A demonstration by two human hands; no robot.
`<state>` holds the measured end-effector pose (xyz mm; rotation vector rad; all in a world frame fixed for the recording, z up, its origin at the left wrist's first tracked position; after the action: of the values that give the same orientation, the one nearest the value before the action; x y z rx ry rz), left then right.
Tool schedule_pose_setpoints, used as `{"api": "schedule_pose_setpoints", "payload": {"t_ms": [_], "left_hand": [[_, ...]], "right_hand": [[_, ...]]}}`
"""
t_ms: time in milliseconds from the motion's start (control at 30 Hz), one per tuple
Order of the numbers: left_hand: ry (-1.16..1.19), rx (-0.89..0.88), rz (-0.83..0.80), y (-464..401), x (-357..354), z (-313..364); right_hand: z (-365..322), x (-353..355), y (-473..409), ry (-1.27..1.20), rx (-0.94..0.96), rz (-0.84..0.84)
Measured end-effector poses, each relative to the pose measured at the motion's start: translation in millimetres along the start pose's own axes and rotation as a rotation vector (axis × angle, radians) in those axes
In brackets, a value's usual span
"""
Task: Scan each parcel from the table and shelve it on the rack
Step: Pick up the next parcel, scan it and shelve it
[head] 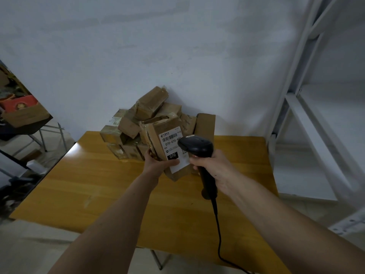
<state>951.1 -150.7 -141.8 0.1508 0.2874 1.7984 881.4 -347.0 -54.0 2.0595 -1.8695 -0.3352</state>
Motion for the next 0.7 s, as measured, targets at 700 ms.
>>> {"api": "schedule_pose_setpoints", "payload": {"t_ms": [700], "left_hand": [[-0.029,0.063,-0.132,82,-62,-52]], "right_hand": [[61,65,56,-0.074,-0.121,0.144]]}}
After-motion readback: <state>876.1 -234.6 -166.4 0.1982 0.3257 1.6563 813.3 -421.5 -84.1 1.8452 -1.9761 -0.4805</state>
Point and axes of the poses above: each hand's wrist, its own y-axis away from the middle knuckle, its own x-axis out of the back of the hand, z = x × y, the point moved 3 cm from there along -y, towards the middle knuckle, and after that the axes turned 5 degrees about y, right-handed, at the moved point
